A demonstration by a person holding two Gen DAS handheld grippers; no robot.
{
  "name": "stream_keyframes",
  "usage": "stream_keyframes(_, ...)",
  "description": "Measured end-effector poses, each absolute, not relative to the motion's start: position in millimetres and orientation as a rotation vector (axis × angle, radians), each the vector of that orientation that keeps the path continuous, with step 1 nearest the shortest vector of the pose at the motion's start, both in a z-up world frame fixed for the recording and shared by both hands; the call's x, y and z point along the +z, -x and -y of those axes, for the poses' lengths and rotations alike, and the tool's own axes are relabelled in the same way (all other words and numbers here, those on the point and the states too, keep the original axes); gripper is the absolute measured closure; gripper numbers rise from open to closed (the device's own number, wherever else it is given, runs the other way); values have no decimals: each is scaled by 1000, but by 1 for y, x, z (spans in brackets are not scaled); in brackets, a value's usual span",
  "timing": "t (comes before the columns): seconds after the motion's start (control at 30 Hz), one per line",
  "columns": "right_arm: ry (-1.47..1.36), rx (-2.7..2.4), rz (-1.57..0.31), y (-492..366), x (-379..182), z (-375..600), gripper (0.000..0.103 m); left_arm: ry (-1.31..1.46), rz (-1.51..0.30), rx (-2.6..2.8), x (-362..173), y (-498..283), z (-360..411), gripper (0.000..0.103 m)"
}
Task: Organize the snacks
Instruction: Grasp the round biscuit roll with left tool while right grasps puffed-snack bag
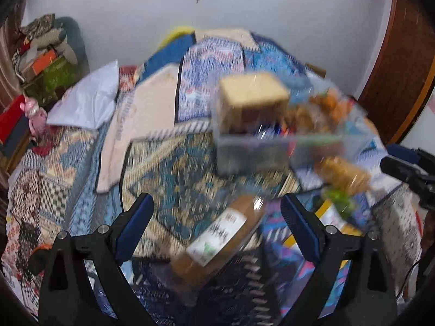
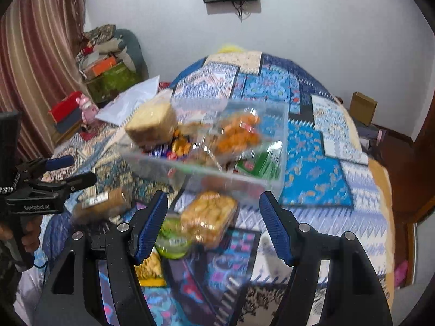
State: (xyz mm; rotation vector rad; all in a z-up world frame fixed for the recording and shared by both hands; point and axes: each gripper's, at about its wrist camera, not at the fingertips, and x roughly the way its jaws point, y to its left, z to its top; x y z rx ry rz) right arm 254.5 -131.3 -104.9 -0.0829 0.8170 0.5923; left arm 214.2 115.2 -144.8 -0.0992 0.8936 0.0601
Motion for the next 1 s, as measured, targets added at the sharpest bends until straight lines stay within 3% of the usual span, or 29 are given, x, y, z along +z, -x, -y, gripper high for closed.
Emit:
stream_keyframes(0.3,119,603,-905,-266,-140,102,36,138,-967,52,-186,-216,-122,8)
stream_keyframes(0.43,103,603,-928,-268,-149,104,36,142,-983,-1,-188,-213,-114,24)
stream_keyframes(0.6,74,601,-946,-266,-155,116,36,127,-989,-26,-186,-202,-100,28)
stream_keyframes(0.7,56,602,-947,-264,-155,123,47,148,-993,-65,-182,-195,-94,36)
stream_keyframes(0.83,37,599,-959,-265,-160,129,49,130,-983,-61,-181,-199,-88,37)
stream_keyframes(1.0,19,594,-965,-265,-164,130,58,134,-997,-9,-194,-212,-93,54)
